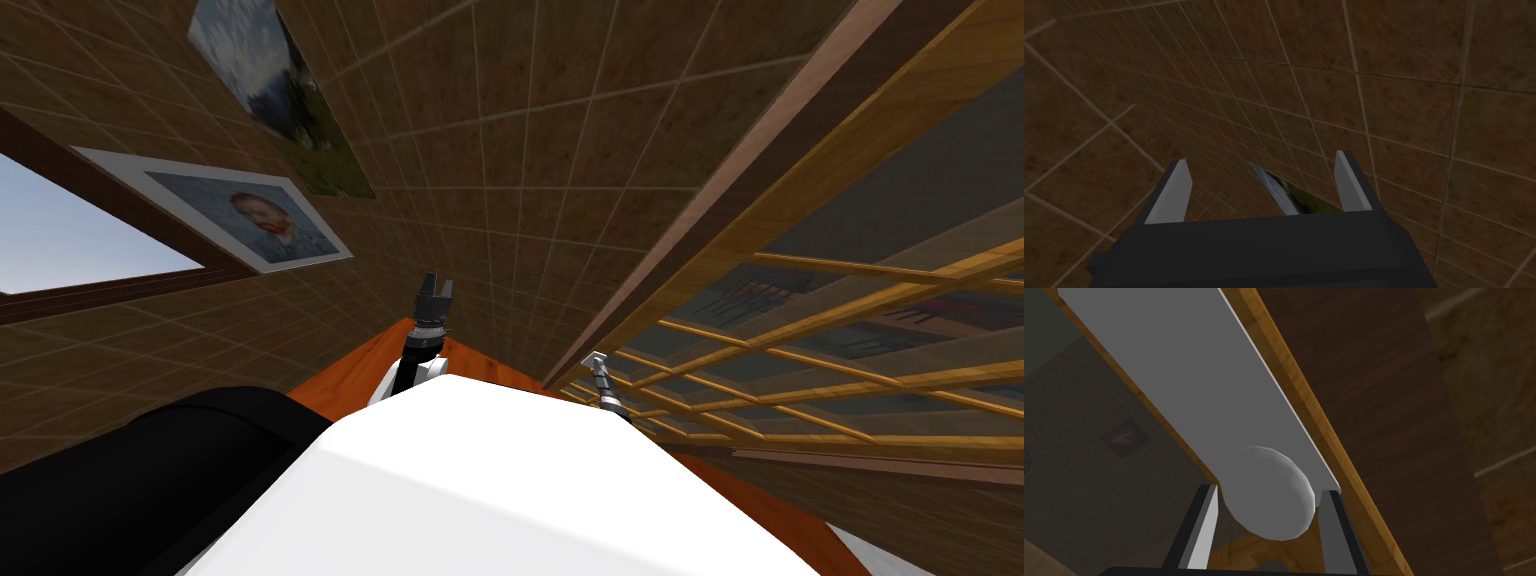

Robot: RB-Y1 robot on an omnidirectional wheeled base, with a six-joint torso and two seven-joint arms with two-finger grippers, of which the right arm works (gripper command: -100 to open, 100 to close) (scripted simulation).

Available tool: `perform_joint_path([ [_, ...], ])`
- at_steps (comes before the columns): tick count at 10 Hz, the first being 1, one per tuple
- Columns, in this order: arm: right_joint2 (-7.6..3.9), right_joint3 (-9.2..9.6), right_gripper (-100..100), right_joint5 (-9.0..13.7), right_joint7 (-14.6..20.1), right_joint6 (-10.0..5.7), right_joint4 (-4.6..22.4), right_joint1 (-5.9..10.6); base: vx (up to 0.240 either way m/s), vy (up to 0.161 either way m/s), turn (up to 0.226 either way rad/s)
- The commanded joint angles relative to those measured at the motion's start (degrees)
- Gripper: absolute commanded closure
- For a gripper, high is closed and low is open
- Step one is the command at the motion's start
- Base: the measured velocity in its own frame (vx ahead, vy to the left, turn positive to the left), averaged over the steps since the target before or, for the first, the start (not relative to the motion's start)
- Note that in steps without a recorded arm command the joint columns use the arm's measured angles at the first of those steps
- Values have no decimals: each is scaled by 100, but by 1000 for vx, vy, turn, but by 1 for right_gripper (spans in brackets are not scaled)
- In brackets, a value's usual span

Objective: Pull the door open

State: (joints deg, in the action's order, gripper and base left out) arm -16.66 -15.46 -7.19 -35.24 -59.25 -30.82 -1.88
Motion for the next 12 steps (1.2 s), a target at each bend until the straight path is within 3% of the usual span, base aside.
perform_joint_path([
  [1, -7, 34, 100, 86, 286, 14, 4, 4, -28, -10, 27],
  [12, -6, 309, 100, 547, 1745, 106, -31, 75, -39, -18, 38],
])
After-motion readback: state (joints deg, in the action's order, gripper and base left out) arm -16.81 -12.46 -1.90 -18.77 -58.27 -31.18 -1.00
